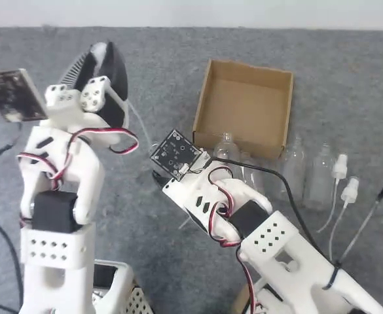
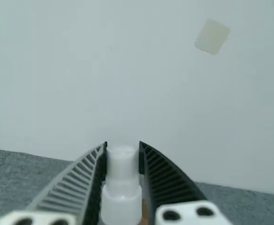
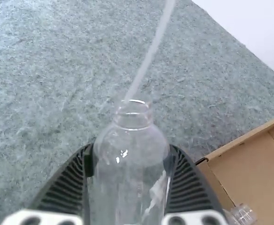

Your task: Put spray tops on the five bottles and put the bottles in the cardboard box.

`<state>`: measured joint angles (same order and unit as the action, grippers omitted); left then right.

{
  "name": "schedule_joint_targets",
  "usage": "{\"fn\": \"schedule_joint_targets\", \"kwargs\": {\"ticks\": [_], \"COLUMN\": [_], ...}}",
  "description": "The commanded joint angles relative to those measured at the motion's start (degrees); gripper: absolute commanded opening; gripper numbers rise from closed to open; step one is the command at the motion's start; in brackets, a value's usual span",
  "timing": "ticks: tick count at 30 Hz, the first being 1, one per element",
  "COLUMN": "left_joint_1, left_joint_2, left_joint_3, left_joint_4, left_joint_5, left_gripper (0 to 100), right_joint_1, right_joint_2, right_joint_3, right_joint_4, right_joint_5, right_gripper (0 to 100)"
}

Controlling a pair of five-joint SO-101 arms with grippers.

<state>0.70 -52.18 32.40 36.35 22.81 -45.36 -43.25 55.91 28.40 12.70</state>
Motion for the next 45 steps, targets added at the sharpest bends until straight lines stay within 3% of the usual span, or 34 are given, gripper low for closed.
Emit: {"fn": "schedule_joint_targets", "kwargs": {"ticks": [1, 9, 19, 23, 27, 30, 34, 41, 45], "left_joint_1": [1.8, 2.0, 1.5, 2.0, 1.9, 2.0, 2.0, 6.4, 8.6], "left_joint_2": [-0.8, -1.2, -1.2, -1.2, -1.2, -1.3, -1.3, -1.3, -1.3], "left_joint_3": [2.8, 6.8, 6.8, 6.9, 7.3, 8.7, 9.3, 9.4, 9.4], "left_joint_4": [-1.7, -0.9, 14.0, 17.0, 17.7, 17.8, 18.1, 20.3, 21.4], "left_joint_5": [-0.3, -0.2, -0.4, -0.3, -0.2, -0.2, -0.2, -0.6, -4.5], "left_gripper": [1, 1, 1, 1, 1, 1, 1, 1, 1], "right_joint_1": [-0.3, -0.2, -0.2, 0.1, 0.0, 0.0, 0.0, 0.0, 0.0], "right_joint_2": [-2.6, -2.6, -2.6, -2.5, -2.1, -2.0, -1.9, -1.9, -1.9], "right_joint_3": [-0.3, 0.4, 6.2, 7.7, 14.4, 17.2, 17.1, 17.4, 17.7], "right_joint_4": [-0.8, -0.7, -1.5, -8.8, -24.6, -32.0, -32.0, -32.0, -32.0], "right_joint_5": [-0.5, -0.5, 0.0, -0.5, -0.8, -5.5, -10.4, -10.9, -10.9], "right_gripper": [0.6, 0.6, 0.6, 0.6, 0.6, 0.6, 0.6, 0.6, 0.6]}}
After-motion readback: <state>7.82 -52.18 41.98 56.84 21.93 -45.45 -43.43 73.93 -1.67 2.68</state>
